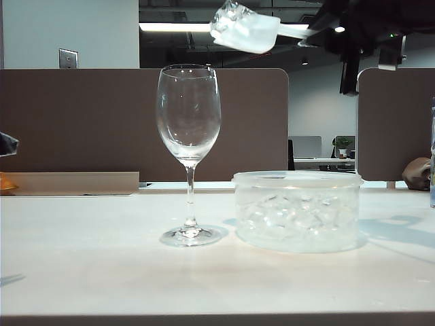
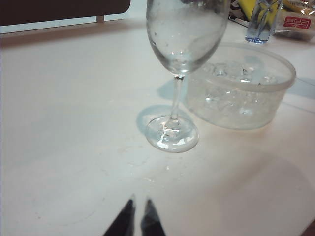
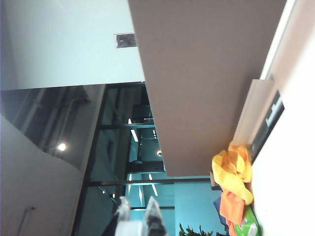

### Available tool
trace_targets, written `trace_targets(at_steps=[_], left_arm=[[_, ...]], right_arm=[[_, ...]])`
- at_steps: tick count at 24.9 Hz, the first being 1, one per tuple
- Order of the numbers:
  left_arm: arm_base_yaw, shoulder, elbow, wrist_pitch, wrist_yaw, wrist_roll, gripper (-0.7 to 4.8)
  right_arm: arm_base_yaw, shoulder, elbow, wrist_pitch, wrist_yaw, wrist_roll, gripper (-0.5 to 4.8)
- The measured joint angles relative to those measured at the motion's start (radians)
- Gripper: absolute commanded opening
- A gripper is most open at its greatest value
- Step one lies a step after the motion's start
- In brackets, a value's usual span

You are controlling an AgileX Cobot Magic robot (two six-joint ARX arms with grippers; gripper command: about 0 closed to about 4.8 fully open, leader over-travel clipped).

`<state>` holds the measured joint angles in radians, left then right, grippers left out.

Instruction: Pick up an ice shovel filled with ice cubes and pour the ice from the shovel into the glass.

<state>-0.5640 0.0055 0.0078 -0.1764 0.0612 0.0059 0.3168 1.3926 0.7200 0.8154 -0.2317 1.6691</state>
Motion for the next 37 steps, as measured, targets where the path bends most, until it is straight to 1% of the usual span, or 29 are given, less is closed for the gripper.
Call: trace_targets(at_steps=[3,6,11,15,19,25,29,31,34,37], left_arm=[[0.000,0.000,0.000,0.000,0.000,0.000,0.29],[0.000,0.000,0.000,0.000,0.000,0.000,0.29],[0.000,0.000,0.000,0.000,0.000,0.000,0.29],[0.000,0.000,0.000,0.000,0.000,0.000,0.29],[0.000,0.000,0.000,0.000,0.000,0.000,0.29],[0.000,-0.001,0.000,0.000,0.000,0.000,0.29],[0.000,-0.001,0.000,0.000,0.000,0.000,0.29],[0.000,-0.001,0.000,0.000,0.000,0.000,0.29],[0.000,-0.001,0.000,0.000,0.000,0.000,0.29],[0.000,-0.001,0.000,0.000,0.000,0.000,0.29]], right_arm=[[0.012,0.000,0.000,-0.005,0.000,0.000,-0.05],[0.047,0.000,0.000,-0.006,0.008,0.000,-0.05],[0.093,0.000,0.000,-0.047,0.029,-0.049,-0.05],[0.095,0.000,0.000,-0.052,0.030,-0.095,-0.05],[0.098,-0.005,0.000,-0.095,0.030,-0.140,-0.05],[0.098,-0.013,0.000,-0.099,0.030,-0.178,-0.05],[0.098,-0.020,0.002,-0.098,0.031,-0.182,-0.05],[0.098,-0.019,0.027,-0.124,0.031,-0.203,-0.05],[0.098,-0.021,0.114,-0.207,0.029,-0.257,-0.05],[0.098,-0.021,0.150,-0.270,0.029,-0.283,-0.05]])
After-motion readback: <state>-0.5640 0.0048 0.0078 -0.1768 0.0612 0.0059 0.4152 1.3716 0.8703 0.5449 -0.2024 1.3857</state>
